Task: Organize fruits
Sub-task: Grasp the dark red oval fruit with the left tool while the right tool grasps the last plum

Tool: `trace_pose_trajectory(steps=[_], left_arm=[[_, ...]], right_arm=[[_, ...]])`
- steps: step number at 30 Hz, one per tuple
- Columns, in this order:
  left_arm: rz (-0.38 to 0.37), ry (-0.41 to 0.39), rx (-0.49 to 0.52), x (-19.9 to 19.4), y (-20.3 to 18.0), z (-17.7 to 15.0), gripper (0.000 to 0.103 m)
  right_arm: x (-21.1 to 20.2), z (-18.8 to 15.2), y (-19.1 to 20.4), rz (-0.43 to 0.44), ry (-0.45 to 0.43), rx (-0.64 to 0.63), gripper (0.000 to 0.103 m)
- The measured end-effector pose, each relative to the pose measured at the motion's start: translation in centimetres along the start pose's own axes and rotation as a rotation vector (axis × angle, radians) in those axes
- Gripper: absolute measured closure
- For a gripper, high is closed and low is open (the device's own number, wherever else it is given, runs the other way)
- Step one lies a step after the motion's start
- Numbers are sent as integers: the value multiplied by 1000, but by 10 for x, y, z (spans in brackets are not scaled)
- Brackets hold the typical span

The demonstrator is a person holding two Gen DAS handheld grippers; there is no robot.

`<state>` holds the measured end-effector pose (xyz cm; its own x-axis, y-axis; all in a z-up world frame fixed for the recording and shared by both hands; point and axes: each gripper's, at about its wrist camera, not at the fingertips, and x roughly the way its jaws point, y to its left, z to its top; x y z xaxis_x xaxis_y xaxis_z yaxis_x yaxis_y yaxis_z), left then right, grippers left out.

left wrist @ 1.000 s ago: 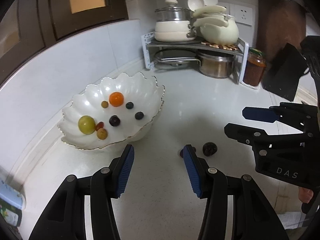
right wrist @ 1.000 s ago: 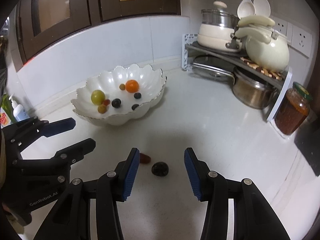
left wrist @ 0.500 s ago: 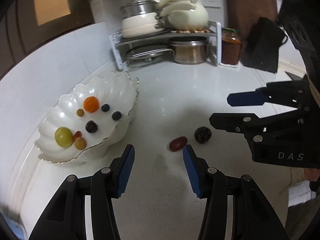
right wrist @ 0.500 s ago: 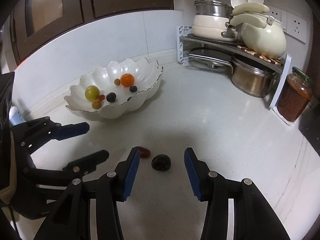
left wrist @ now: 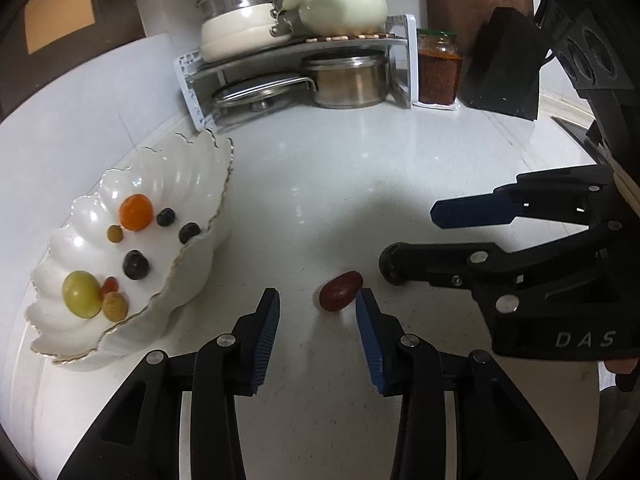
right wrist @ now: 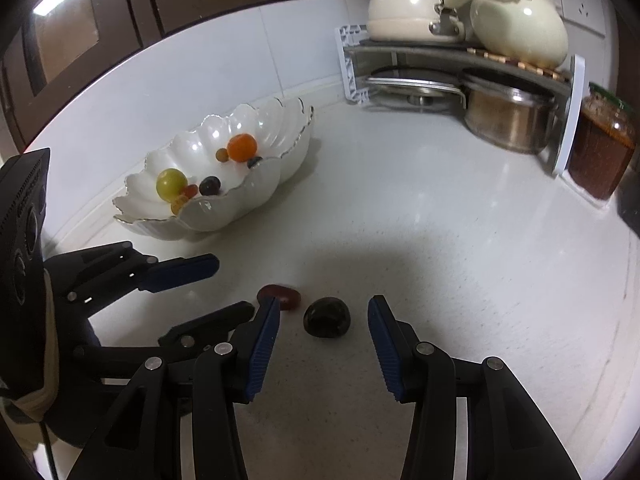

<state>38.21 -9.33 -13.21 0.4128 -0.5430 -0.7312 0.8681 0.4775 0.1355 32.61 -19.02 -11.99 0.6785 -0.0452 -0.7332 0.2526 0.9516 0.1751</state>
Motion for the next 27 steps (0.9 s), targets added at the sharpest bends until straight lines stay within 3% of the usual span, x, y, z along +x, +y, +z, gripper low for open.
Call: trace_pose_trajectory(steps=[8,17,27], left_arm=[[-36,27,-1,18,0,-1,69],[-74,52,-16,29,-1,1,71],[-79,52,-19,31,-4,2,82]], right_arm=[[12,-1,-3,3,10,16,56],[23,0,-4,35,39,26,66],[32,-4,-6,64,79,25,74]])
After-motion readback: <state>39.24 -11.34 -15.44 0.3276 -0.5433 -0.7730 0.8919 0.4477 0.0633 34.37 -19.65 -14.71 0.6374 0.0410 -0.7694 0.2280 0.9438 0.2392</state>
